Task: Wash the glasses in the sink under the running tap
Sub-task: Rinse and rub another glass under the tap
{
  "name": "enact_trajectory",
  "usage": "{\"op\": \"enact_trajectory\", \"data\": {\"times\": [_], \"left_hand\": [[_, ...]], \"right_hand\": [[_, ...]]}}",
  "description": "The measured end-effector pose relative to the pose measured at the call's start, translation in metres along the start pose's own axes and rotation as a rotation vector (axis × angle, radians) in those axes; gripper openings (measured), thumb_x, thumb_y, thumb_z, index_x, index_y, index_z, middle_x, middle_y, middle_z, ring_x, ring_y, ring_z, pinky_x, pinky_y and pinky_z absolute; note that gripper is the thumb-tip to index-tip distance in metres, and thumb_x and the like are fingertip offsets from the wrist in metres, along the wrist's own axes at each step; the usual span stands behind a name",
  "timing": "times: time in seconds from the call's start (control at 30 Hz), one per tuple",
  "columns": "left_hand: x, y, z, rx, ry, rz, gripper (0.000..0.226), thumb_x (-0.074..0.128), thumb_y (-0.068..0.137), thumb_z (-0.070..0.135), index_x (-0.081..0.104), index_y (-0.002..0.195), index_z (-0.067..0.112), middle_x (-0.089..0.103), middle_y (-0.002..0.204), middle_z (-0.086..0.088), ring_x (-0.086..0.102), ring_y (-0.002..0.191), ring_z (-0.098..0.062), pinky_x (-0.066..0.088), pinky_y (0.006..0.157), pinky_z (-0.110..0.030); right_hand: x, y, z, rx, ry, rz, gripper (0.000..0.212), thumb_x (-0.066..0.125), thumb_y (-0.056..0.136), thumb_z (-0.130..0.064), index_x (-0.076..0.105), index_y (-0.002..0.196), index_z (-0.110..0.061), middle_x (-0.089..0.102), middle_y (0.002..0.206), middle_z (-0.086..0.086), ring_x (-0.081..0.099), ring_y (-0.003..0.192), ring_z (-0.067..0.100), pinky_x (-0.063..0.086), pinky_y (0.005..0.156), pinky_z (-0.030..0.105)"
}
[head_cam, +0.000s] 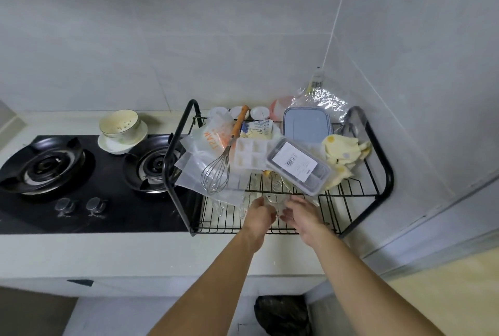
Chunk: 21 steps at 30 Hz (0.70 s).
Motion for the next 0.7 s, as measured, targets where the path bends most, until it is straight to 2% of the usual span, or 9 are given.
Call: {"op": "enact_trajectory", "data": {"times": [0.1, 0.2, 0.23, 0.33, 0.4, 0.5, 0.57, 0.63, 0.7], "left_hand": [[-0.007, -0.004, 0.003, 0.044, 0.115, 0.011, 0.061, 0.054, 0.098, 0.005, 0.039, 0.156, 0.007, 0.058, 0.145, -0.021, 0.061, 0.097, -0.021, 0.052, 0.098, -0.038], [-0.015, -0.016, 0.007, 0.083, 0.252, 0.041, 0.048, 0.055, 0.098, 0.012, 0.055, 0.145, 0.013, 0.062, 0.143, -0.016, 0.062, 0.121, -0.029, 0.047, 0.113, -0.046], [-0.018, -0.022, 0.01, 0.105, 0.317, 0.055, 0.043, 0.055, 0.098, 0.015, 0.059, 0.141, 0.015, 0.065, 0.139, -0.013, 0.062, 0.124, -0.03, 0.047, 0.113, -0.047], [-0.027, -0.04, 0.02, 0.203, 0.54, 0.125, 0.034, 0.056, 0.101, 0.03, 0.062, 0.133, 0.022, 0.07, 0.118, -0.001, 0.066, 0.105, -0.024, 0.05, 0.096, -0.03], [-0.039, -0.053, 0.026, 0.259, 0.63, 0.166, 0.034, 0.056, 0.102, 0.038, 0.063, 0.131, 0.023, 0.07, 0.114, 0.001, 0.065, 0.103, -0.021, 0.048, 0.089, -0.027], [-0.066, -0.071, 0.026, 0.321, 0.646, 0.174, 0.034, 0.057, 0.101, 0.042, 0.065, 0.129, 0.024, 0.072, 0.112, 0.004, 0.068, 0.102, -0.016, 0.051, 0.088, -0.028], [-0.091, -0.087, 0.022, 0.355, 0.604, 0.175, 0.032, 0.058, 0.102, 0.039, 0.065, 0.129, 0.025, 0.071, 0.11, 0.008, 0.067, 0.098, -0.009, 0.049, 0.083, -0.022], [-0.124, -0.105, 0.019, 0.403, 0.557, 0.216, 0.029, 0.06, 0.102, 0.038, 0.066, 0.128, 0.028, 0.071, 0.108, 0.013, 0.066, 0.097, -0.001, 0.047, 0.079, -0.012], [-0.162, -0.126, 0.013, 0.432, 0.522, 0.282, 0.026, 0.061, 0.101, 0.038, 0.066, 0.126, 0.032, 0.07, 0.109, 0.017, 0.064, 0.1, 0.003, 0.048, 0.08, -0.01]], "right_hand": [[-0.005, -0.008, -0.002, -0.082, -0.152, 0.03, 0.019, 0.063, 0.097, -0.006, 0.067, 0.087, -0.022, 0.073, 0.091, 0.007, 0.069, 0.087, 0.026, 0.059, 0.097, 0.05], [-0.009, -0.023, -0.008, -0.244, -0.395, 0.06, 0.018, 0.063, 0.096, -0.016, 0.067, 0.084, -0.029, 0.075, 0.086, 0.001, 0.073, 0.087, 0.027, 0.059, 0.093, 0.054], [-0.009, -0.029, -0.008, -0.29, -0.448, 0.056, 0.017, 0.062, 0.096, -0.018, 0.066, 0.084, -0.029, 0.074, 0.086, 0.001, 0.073, 0.088, 0.027, 0.06, 0.09, 0.052], [-0.002, -0.041, -0.007, -0.388, -0.519, 0.023, 0.01, 0.063, 0.098, -0.023, 0.065, 0.089, -0.028, 0.075, 0.086, -0.002, 0.073, 0.088, 0.022, 0.059, 0.084, 0.041], [0.007, -0.05, -0.003, -0.442, -0.544, -0.005, 0.007, 0.064, 0.099, -0.025, 0.067, 0.092, -0.027, 0.074, 0.087, -0.005, 0.071, 0.087, 0.016, 0.056, 0.078, 0.031], [0.027, -0.067, 0.004, -0.515, -0.575, -0.055, 0.008, 0.064, 0.098, -0.026, 0.069, 0.092, -0.027, 0.072, 0.085, -0.008, 0.068, 0.083, 0.008, 0.049, 0.071, 0.02], [0.044, -0.08, 0.009, -0.565, -0.569, -0.106, 0.011, 0.065, 0.097, -0.021, 0.068, 0.088, -0.027, 0.071, 0.084, -0.007, 0.066, 0.08, 0.005, 0.048, 0.071, 0.018], [0.065, -0.093, 0.017, -0.582, -0.56, -0.162, 0.011, 0.066, 0.098, -0.018, 0.068, 0.092, -0.028, 0.072, 0.092, -0.008, 0.065, 0.084, 0.003, 0.047, 0.073, 0.012], [0.088, -0.107, 0.026, -0.575, -0.579, -0.213, 0.008, 0.065, 0.099, -0.022, 0.068, 0.101, -0.029, 0.071, 0.101, -0.012, 0.066, 0.092, 0.001, 0.048, 0.074, 0.011]]}}
Point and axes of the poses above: each hand's wrist, its own y-axis towards the middle knuckle, its own x-axis out of the palm, z = x × y, the point moved 5 cm from there along y, towards the middle knuckle
